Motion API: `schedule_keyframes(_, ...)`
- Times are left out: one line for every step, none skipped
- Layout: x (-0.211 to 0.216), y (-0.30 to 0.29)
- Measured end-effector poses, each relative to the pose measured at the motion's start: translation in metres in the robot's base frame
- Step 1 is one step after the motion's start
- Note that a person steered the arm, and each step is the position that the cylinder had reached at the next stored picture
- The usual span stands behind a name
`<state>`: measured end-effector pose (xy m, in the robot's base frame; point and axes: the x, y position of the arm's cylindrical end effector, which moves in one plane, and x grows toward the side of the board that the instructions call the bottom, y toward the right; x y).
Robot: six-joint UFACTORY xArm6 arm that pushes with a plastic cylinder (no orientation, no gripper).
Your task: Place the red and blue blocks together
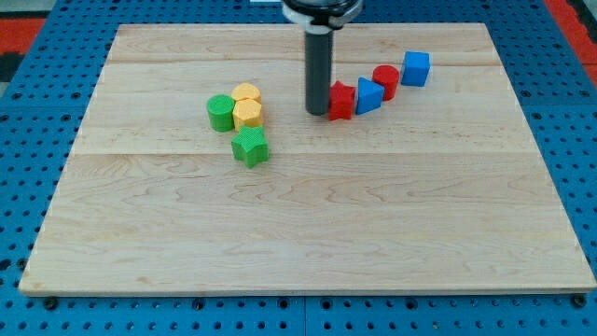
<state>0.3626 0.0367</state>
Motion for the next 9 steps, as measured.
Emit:
schedule_keyframes(-0.014, 0.035)
schedule_keyframes(-0.026, 0.063)
schedule_keyframes(-0.021, 0.036)
schedule_keyframes(0.010, 0.052)
schedule_keyframes(0.090, 0.099)
schedule_keyframes(0.035, 0.194)
schedule_keyframes(-0.061, 0.213)
schedule_keyframes(-0.131, 0.210)
schedule_keyframes(-0.116, 0.177)
